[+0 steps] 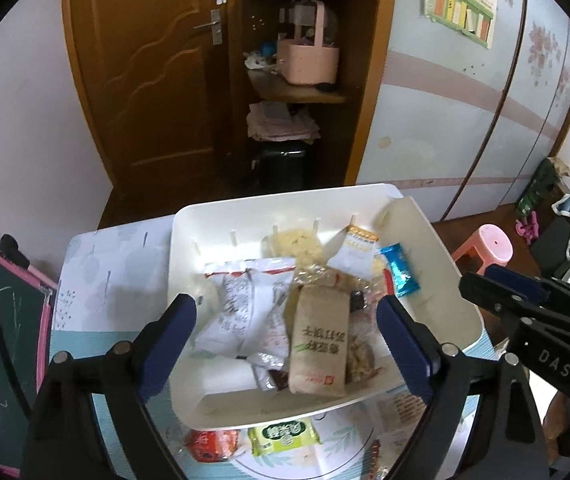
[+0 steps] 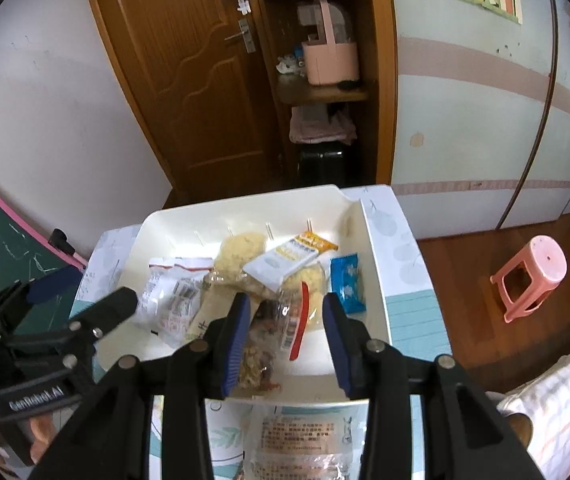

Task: Organize snacks
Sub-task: 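Carry both snacks into the white basket and open both grippers, then move both grippers back toward the last snacks on the table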

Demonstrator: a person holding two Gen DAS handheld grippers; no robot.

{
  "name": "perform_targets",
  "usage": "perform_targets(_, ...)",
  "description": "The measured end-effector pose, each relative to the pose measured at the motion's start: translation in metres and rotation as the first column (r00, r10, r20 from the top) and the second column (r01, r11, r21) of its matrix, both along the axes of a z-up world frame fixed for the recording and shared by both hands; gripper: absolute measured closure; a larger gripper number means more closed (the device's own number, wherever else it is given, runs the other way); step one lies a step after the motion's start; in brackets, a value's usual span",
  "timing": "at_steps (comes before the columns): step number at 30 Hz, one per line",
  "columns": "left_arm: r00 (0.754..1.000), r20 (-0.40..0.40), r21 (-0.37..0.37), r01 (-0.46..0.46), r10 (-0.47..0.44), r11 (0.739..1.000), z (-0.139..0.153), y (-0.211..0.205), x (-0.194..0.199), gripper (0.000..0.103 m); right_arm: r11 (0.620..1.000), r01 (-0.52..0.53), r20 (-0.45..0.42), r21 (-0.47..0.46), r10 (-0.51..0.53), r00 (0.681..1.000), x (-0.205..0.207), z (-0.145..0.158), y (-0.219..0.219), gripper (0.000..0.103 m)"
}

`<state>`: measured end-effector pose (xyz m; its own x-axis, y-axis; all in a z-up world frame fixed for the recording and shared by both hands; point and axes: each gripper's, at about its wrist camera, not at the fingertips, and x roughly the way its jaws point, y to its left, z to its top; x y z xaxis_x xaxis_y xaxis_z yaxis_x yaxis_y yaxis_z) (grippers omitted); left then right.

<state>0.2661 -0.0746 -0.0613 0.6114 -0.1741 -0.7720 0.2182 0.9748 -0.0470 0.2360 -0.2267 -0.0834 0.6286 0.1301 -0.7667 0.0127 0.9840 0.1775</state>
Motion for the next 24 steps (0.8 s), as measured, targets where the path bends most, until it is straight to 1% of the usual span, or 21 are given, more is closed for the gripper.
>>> perform_targets(6, 1.000, 0.003, 0.014, -0.012, 0.012, 1.000, 0.003, 0.014, -0.016, 0.012, 1.000, -0.006, -0.010, 0.021, 0.006, 1.000, -0.013, -0.002, -0.001, 0.064)
perform_targets(9, 1.000, 0.014, 0.017, -0.014, 0.014, 1.000, 0.009, 0.021, -0.027, 0.012, 1.000, -0.010, -0.007, 0.026, 0.010, 1.000, -0.024, 0.001, 0.000, 0.062)
perform_targets(11, 1.000, 0.023, 0.011, -0.015, 0.015, 1.000, 0.016, 0.025, -0.036, 0.012, 1.000, -0.014, 0.000, 0.028, 0.014, 1.000, -0.034, 0.003, 0.001, 0.058)
perform_targets(16, 0.998, 0.058, -0.010, -0.004, 0.005, 1.000, 0.035, 0.034, -0.061, 0.012, 0.999, -0.026, 0.025, 0.039, 0.026, 0.999, -0.062, 0.015, 0.006, 0.053)
perform_targets(24, 0.992, 0.122, 0.004, 0.038, -0.039, 0.999, 0.064, 0.048, -0.108, 0.012, 0.998, -0.044, 0.072, 0.038, 0.041, 0.997, -0.106, 0.038, 0.013, 0.048)
